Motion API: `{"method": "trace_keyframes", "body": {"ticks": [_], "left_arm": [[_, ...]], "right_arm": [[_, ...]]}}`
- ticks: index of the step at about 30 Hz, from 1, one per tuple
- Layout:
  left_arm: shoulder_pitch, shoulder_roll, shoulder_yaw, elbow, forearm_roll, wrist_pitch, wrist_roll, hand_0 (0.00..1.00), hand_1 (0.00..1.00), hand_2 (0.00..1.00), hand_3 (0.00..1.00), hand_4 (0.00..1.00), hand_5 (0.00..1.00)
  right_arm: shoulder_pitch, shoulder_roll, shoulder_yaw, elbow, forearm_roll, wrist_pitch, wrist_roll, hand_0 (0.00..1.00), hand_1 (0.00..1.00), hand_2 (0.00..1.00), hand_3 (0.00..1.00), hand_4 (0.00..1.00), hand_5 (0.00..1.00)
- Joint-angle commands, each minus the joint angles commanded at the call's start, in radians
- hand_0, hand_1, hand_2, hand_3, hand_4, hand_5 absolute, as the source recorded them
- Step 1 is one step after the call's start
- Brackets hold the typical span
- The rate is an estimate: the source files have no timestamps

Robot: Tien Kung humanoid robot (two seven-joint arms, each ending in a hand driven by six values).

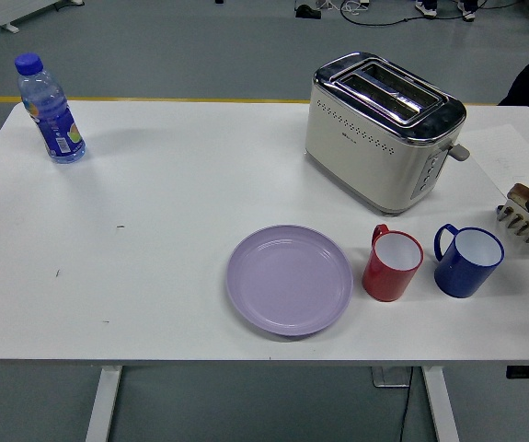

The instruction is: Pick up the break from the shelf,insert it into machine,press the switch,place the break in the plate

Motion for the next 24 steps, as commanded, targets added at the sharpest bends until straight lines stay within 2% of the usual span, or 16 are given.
{"method": "trace_keyframes", "body": {"ticks": [4,10,11,16,17,22,23,24], "left_arm": [[0.002,0.000,0.000,0.000,0.005,0.000,0.003,0.694,0.598,0.718,0.679,0.505,0.966],[0.004,-0.001,0.004,0.000,0.006,0.000,0.007,0.694,0.597,0.718,0.678,0.505,0.965],[0.005,-0.001,0.004,0.000,0.006,0.001,0.007,0.694,0.594,0.717,0.678,0.506,0.962],[0.007,-0.001,0.008,0.000,0.002,0.002,0.007,0.694,0.594,0.717,0.678,0.506,0.962],[0.008,-0.001,0.008,0.000,0.001,0.002,0.007,0.694,0.595,0.717,0.678,0.507,0.962],[0.009,-0.001,0.013,0.000,-0.006,0.002,0.006,0.694,0.595,0.717,0.678,0.507,0.962],[0.009,-0.001,0.014,0.000,-0.008,0.003,0.006,0.695,0.594,0.717,0.677,0.508,0.960],[0.008,-0.001,0.015,0.000,-0.009,0.003,0.006,0.695,0.594,0.717,0.677,0.508,0.960]], "right_arm": [[0.021,0.005,-0.027,-0.022,-0.116,0.007,-0.027,0.927,0.820,0.867,0.840,0.821,0.062],[0.061,0.007,-0.060,-0.074,-0.139,0.007,-0.064,0.923,0.806,0.847,0.829,0.822,0.081],[0.068,0.006,-0.064,-0.084,-0.141,0.007,-0.071,0.852,0.750,0.791,0.802,0.821,0.093],[0.109,0.006,-0.087,-0.138,-0.153,0.002,-0.107,0.852,0.750,0.791,0.802,0.821,0.093],[0.116,0.006,-0.090,-0.148,-0.155,0.003,-0.113,0.792,0.693,0.692,0.770,0.817,0.105],[0.160,0.004,-0.111,-0.201,-0.174,0.017,-0.151,0.792,0.693,0.692,0.770,0.817,0.105],[0.171,0.002,-0.117,-0.213,-0.174,0.022,-0.161,0.707,0.613,0.620,0.733,0.820,0.121],[0.176,0.002,-0.119,-0.217,-0.174,0.024,-0.164,0.707,0.613,0.620,0.733,0.820,0.121]]}}
